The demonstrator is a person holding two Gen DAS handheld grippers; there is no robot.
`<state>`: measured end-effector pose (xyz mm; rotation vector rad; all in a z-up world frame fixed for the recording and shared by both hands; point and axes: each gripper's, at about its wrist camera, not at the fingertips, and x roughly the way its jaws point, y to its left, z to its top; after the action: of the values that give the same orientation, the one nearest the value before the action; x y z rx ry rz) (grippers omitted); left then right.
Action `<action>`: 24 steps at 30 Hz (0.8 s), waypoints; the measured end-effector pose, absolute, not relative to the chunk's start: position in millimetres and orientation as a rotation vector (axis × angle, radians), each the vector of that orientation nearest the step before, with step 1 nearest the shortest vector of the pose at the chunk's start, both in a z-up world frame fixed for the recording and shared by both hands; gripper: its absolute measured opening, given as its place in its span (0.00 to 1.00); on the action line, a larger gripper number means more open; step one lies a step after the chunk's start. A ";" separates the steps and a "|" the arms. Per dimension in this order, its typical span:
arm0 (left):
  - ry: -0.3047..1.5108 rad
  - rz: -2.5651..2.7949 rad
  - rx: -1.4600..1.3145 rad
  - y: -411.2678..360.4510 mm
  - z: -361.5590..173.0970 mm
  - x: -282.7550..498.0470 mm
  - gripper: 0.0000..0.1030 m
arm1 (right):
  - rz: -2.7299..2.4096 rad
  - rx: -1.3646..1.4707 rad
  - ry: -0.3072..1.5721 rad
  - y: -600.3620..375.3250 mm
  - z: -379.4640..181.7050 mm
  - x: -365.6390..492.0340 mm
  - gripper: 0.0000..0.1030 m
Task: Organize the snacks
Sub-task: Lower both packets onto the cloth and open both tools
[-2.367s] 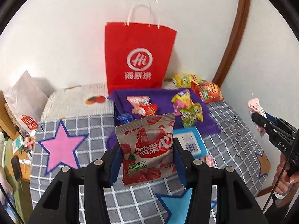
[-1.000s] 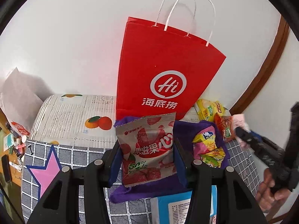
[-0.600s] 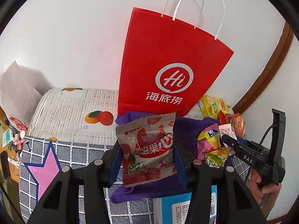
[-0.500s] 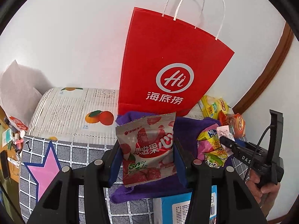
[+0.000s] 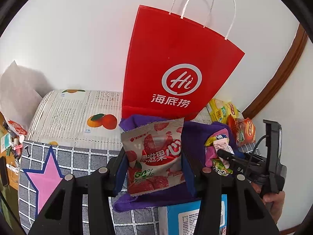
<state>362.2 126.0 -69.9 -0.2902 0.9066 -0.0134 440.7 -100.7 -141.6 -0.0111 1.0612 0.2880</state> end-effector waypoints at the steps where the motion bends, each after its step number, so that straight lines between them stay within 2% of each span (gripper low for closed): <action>1: 0.908 -0.014 -0.289 125.3 -70.4 362.2 0.46 | 0.284 -0.018 1.069 -99.4 -144.3 441.6 0.34; 16: 0.940 -0.043 -0.286 116.2 -79.4 366.9 0.46 | 0.263 -0.059 1.107 -98.4 -157.7 445.1 0.35; 18: 0.945 -0.044 -0.281 113.3 -81.5 367.9 0.46 | 0.274 -0.065 1.103 -96.0 -154.5 442.7 0.36; 20: 0.957 -0.048 -0.276 109.9 -85.2 370.0 0.46 | 0.273 -0.086 1.091 -93.5 -150.9 439.7 0.41; 24: 0.984 -0.058 -0.273 103.6 -94.0 374.5 0.46 | 0.256 -0.095 1.060 -97.7 -140.6 436.5 0.42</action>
<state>374.5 103.6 -94.0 -0.2727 0.9841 -0.0582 436.5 -97.7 -140.6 -0.0949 1.0604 0.2556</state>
